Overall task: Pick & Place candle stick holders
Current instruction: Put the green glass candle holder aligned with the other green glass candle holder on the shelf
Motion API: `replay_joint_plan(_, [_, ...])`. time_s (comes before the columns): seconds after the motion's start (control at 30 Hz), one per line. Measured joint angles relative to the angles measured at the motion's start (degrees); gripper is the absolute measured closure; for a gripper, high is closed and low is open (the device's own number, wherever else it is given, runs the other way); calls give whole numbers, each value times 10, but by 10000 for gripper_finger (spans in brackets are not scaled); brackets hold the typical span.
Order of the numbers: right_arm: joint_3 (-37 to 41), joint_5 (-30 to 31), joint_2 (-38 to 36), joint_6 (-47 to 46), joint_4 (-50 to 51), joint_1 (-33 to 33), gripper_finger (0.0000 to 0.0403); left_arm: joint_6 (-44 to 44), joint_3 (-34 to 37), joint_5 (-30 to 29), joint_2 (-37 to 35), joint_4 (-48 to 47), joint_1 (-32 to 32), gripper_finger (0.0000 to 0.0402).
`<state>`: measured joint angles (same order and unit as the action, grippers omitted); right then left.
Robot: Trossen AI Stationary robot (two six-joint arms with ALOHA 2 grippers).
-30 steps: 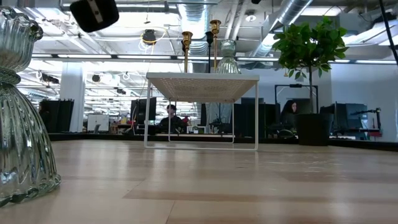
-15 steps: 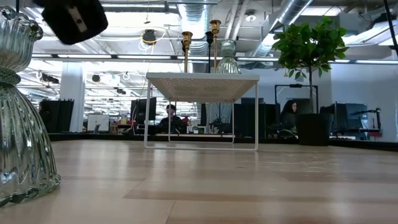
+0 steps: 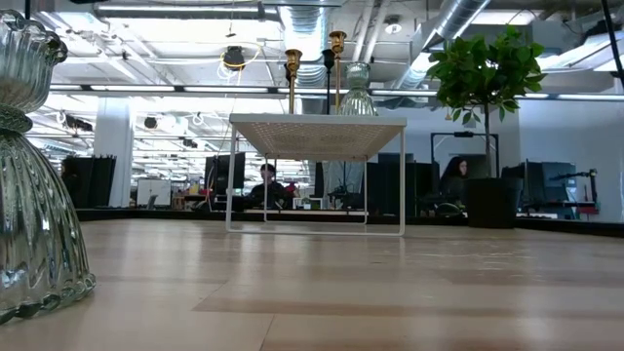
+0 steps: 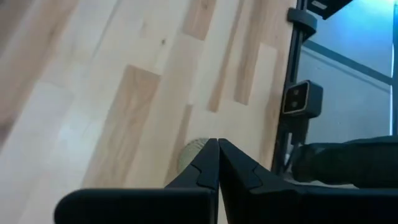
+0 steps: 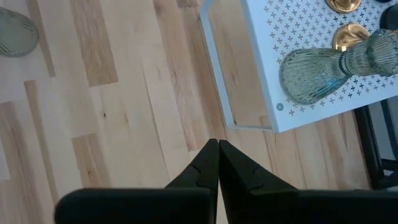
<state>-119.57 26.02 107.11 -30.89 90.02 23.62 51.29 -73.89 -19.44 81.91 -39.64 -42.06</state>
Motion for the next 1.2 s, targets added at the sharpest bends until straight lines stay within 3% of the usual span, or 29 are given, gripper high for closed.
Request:
replay_joint_plan(0.37, [0,1,0,19,0,-8,403,54,-18,77,73,-16,4,400])
replay_joint_plan(0.7, [0,9,0,30,0,-17,403,62,-19,127,65,-11,7,391])
replay_joint_plan(0.9, [0,9,0,30,0,-15,403,61,-11,126,71,-11,14,354])
replay_joint_plan(1.2, [0,9,0,30,0,-11,403,61,-2,130,71,-3,24,263])
